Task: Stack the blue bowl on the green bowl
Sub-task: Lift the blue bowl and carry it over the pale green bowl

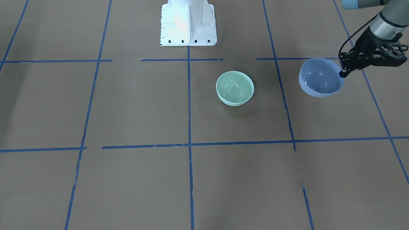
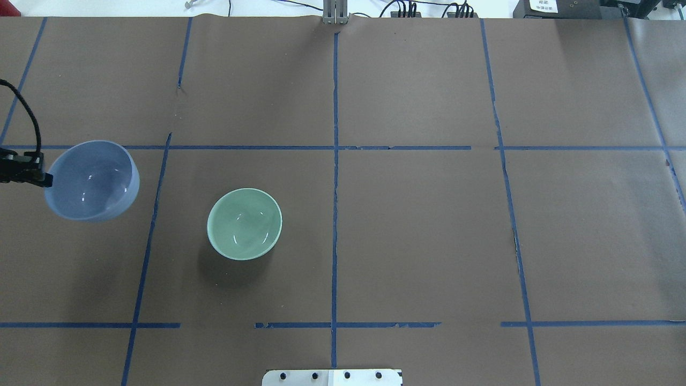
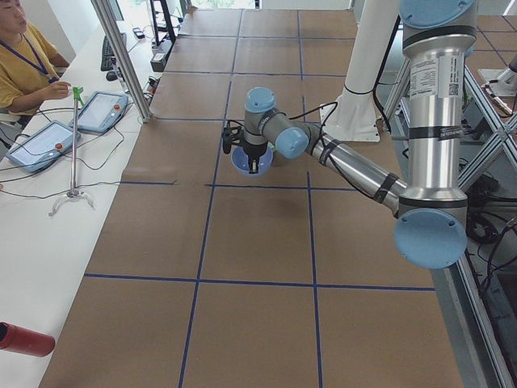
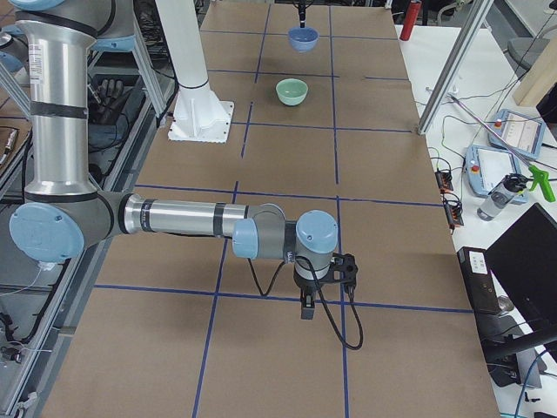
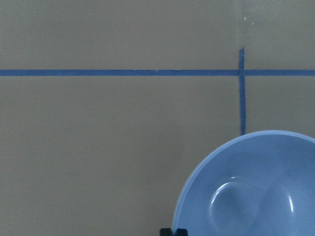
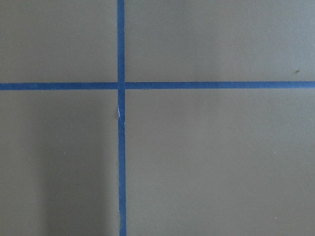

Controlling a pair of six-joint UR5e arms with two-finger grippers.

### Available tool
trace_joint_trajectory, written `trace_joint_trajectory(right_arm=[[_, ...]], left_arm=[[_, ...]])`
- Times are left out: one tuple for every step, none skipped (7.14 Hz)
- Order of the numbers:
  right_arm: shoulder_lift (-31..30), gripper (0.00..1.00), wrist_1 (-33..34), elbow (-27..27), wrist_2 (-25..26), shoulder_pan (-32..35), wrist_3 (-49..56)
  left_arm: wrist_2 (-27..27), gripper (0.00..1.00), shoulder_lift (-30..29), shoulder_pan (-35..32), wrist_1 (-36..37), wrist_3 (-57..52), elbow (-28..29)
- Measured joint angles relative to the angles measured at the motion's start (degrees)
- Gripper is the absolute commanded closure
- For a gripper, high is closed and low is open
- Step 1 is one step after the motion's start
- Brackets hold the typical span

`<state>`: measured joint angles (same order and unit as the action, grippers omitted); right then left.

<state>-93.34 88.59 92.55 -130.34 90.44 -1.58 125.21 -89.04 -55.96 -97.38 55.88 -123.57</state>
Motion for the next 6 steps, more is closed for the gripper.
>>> trace_joint_trajectory(right_arm=[[0.0, 0.0, 0.0, 0.0, 0.0, 0.0, 0.0], [0.0, 0.0, 0.0, 0.0, 0.0, 0.0, 0.0], [0.0, 0.0, 0.0, 0.0, 0.0, 0.0, 0.0], [0.0, 0.0, 0.0, 0.0, 0.0, 0.0, 0.0], [0.0, 0.0, 0.0, 0.0, 0.0, 0.0, 0.0], [0.0, 0.0, 0.0, 0.0, 0.0, 0.0, 0.0]], left_arm=[[-1.0, 1.0, -4.0, 4.4, 1.1, 8.1, -0.5], [-3.3, 1.0, -8.3, 9.4, 1.5, 16.0, 0.1], [-6.1, 1.0, -12.0, 14.1, 1.6, 22.2, 1.5], [-8.6, 1.0, -14.7, 17.3, 1.7, 26.0, 3.0], [-10.4, 1.0, -16.4, 19.1, 1.7, 28.1, 4.6], [-11.6, 1.0, -17.2, 20.0, 1.7, 29.0, 6.2]])
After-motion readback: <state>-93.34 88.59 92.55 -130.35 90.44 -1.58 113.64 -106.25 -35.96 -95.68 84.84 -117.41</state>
